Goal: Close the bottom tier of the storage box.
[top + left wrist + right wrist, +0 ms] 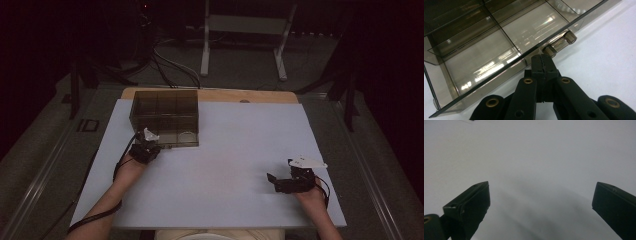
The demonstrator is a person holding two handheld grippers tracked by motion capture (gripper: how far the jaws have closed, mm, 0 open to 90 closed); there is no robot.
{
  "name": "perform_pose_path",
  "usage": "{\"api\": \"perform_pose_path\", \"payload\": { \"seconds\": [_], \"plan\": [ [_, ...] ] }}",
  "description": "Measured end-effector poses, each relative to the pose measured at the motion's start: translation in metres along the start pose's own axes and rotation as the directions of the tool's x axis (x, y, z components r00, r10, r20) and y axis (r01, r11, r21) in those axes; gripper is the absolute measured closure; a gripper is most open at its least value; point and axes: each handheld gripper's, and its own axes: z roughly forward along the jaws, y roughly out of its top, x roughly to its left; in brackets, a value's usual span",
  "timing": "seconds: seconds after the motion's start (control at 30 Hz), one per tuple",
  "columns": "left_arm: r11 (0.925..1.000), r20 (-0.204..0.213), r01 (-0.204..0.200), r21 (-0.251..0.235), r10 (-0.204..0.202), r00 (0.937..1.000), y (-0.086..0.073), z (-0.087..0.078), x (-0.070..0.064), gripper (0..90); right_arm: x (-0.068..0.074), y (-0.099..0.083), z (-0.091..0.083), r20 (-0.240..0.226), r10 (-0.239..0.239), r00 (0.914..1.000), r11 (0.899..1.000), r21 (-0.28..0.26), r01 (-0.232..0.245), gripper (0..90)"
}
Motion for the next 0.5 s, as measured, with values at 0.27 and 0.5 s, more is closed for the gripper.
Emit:
{"api": "perform_pose_path", "payload": {
  "seconds": [0.27, 0.5],
  "plan": [
    [1.0000, -0.004, -0.005, 0.004, 0.005, 1.0000, 0.0032, 0.0026, 0.0022, 90.0, -0.0001, -0.0001, -0.0001, 0.002, -0.001, 1.0000, 1.000, 0.001, 0.001, 1.3],
    [1.0000, -0.006, 0.000, 0.005, 0.000, 1.0000, 0.0048, 0.0041, 0.0035, 90.0, -0.0003, -0.0001, -0.0003, 0.002, -0.002, 1.0000, 1.000, 0.000, 0.002, 1.3]
  ]
}}
